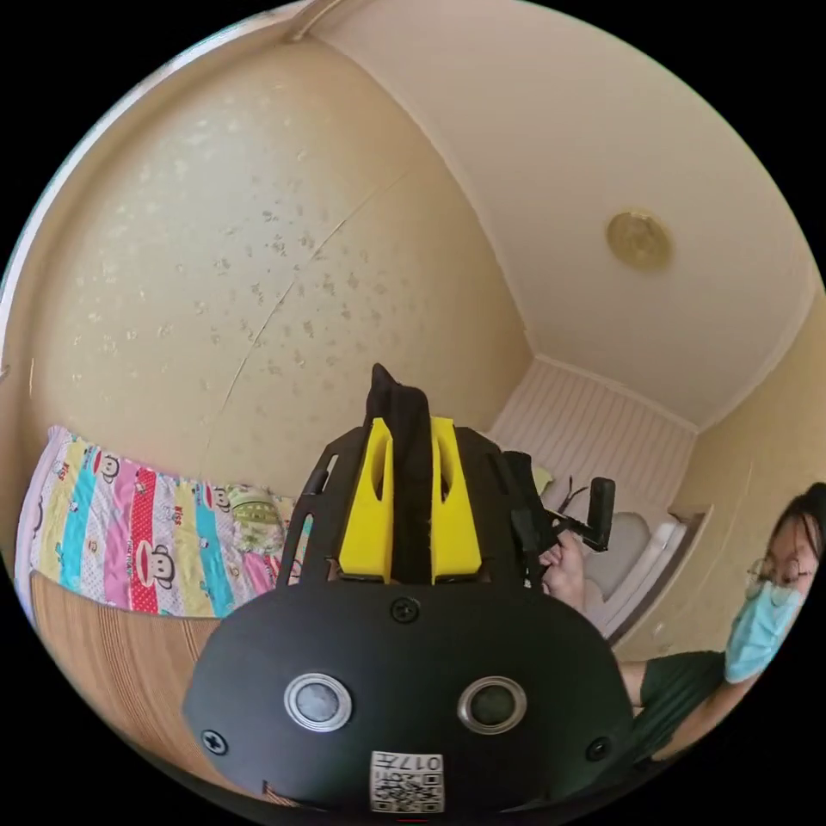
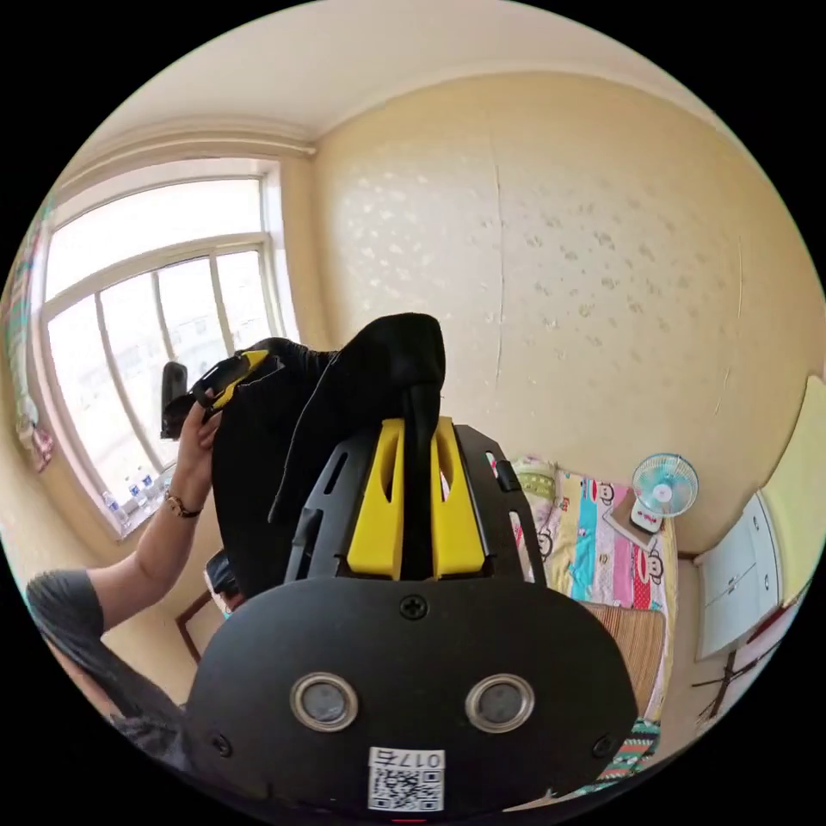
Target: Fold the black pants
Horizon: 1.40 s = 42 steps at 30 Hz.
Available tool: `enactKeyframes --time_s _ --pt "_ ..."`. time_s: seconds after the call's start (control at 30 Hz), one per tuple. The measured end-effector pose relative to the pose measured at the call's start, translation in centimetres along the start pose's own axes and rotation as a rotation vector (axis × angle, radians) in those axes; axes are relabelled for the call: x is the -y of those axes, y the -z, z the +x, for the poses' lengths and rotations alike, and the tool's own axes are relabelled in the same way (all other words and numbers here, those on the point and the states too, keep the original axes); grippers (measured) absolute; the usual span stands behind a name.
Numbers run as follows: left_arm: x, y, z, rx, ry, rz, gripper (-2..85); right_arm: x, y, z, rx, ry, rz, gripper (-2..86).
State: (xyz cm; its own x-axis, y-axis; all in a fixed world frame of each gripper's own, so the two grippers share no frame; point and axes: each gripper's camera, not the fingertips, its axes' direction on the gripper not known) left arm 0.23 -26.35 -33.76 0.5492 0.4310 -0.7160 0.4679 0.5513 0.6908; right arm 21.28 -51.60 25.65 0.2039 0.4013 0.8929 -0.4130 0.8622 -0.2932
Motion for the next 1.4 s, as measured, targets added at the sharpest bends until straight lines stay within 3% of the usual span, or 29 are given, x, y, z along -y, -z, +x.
enactKeyframes --time_s 0.1,0.23,0.33,0.4,0.57,0.77,0.9,1.07,1.2,1.23,1.27,1.33,1.4 --pt "0.2 -4.0 -10.8 0.234 0.145 -0.169 9.6 2.0 -13.1 8.7 -0.075 -0.149 -0.067 3.6" --pt "-8.4 -3.3 -19.4 0.279 0.089 -0.305 11.8 -7.3 -24.1 13.5 -0.036 -0.123 -0.204 3.1" --pt "-21.4 -2.7 -27.2 0.368 0.122 -0.6 12.2 -19.5 -32.3 15.0 0.035 -0.057 -0.457 3.4" --pt "-33.2 -0.5 -33.3 0.381 0.253 -0.803 12.5 -27.9 -36.4 16.0 0.068 -0.079 -0.626 3.8" --pt "-50.2 5.3 -39.5 0.447 0.411 -1.082 13.4 -45.3 -41.0 16.8 0.157 -0.212 -0.94 6.8" --pt "-58.5 12.7 -40.5 0.49 0.536 -1.078 13.7 -58.2 -38.3 18.5 0.128 -0.454 -1.145 9.9" --pt "-57.0 17.0 -39.7 0.504 0.542 -1.036 12.4 -56.7 -33.0 19.3 0.175 -0.29 -1.066 4.7" --pt "-55.3 20.7 -39.1 0.469 0.481 -1.079 12.6 -52.9 -23.7 28.3 -0.202 -0.233 -0.929 3.5" --pt "-53.6 24.2 -39.6 0.478 0.494 -1.058 11.5 -52.7 -21.3 38.7 -0.607 -0.509 -1.091 3.0" --pt "-53.4 24.7 -39.7 0.481 0.501 -1.054 11.2 -51.5 -20.3 39.4 -0.632 -0.552 -1.044 3.1" --pt "-52.9 25.8 -40.0 0.485 0.519 -1.043 10.7 -50.6 -19.7 39.2 -0.593 -0.558 -0.982 3.2" --pt "-52.3 27.5 -40.4 0.499 0.544 -1.026 9.6 -47.6 -19.0 36.9 -0.307 -0.534 -0.777 3.9" --pt "-51.6 29.7 -40.9 0.486 0.565 -1.009 8.4 -46.8 -21.6 34.9 -0.051 -0.503 -0.797 5.3"
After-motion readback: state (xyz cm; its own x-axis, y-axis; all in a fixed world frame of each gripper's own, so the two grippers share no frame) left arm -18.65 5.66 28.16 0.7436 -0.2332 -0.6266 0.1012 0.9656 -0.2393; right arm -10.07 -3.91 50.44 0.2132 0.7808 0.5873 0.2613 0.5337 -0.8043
